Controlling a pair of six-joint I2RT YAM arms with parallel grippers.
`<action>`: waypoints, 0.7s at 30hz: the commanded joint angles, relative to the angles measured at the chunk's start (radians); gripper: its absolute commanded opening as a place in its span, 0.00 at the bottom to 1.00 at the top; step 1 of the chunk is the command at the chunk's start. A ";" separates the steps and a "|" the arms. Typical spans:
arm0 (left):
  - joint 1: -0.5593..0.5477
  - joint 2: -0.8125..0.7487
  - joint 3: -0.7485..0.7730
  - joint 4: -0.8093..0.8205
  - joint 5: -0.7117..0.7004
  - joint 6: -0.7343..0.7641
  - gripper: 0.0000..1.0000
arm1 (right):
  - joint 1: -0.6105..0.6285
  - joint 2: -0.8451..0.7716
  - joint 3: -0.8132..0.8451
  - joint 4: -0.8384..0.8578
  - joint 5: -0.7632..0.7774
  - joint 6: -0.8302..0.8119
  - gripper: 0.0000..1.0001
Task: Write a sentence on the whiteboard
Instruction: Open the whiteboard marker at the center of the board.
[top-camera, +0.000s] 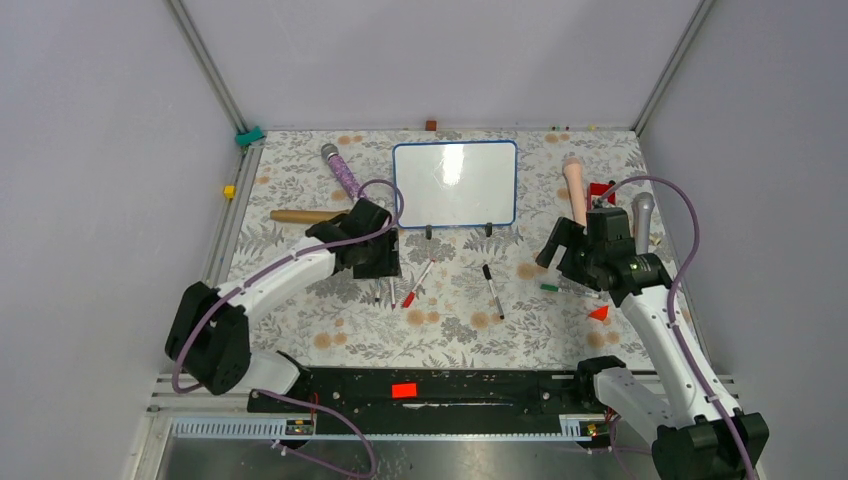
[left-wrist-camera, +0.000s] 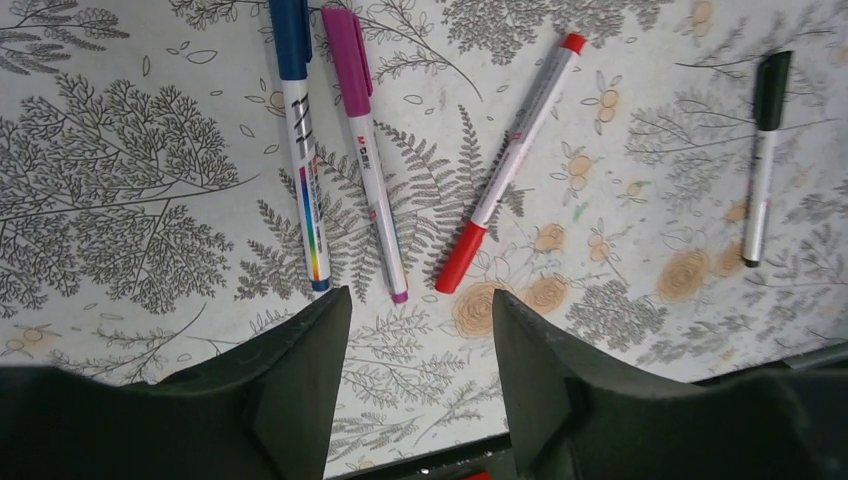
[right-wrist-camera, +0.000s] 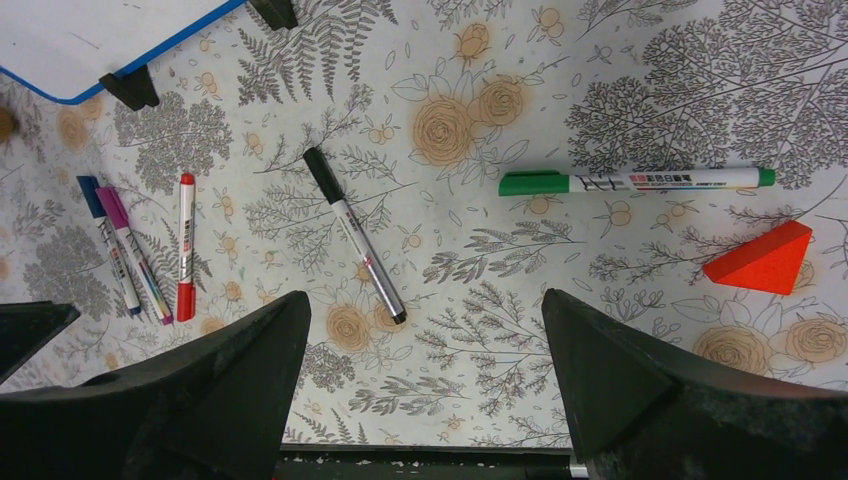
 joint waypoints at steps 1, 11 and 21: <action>-0.035 0.071 0.059 0.004 -0.062 0.035 0.55 | 0.005 0.008 0.030 0.027 -0.036 -0.014 0.93; -0.185 0.191 0.168 0.042 -0.015 0.158 0.58 | 0.005 0.040 0.003 0.025 -0.111 -0.063 0.87; -0.196 0.189 0.192 0.119 0.180 0.211 0.59 | 0.005 0.214 -0.032 -0.105 0.218 0.202 0.92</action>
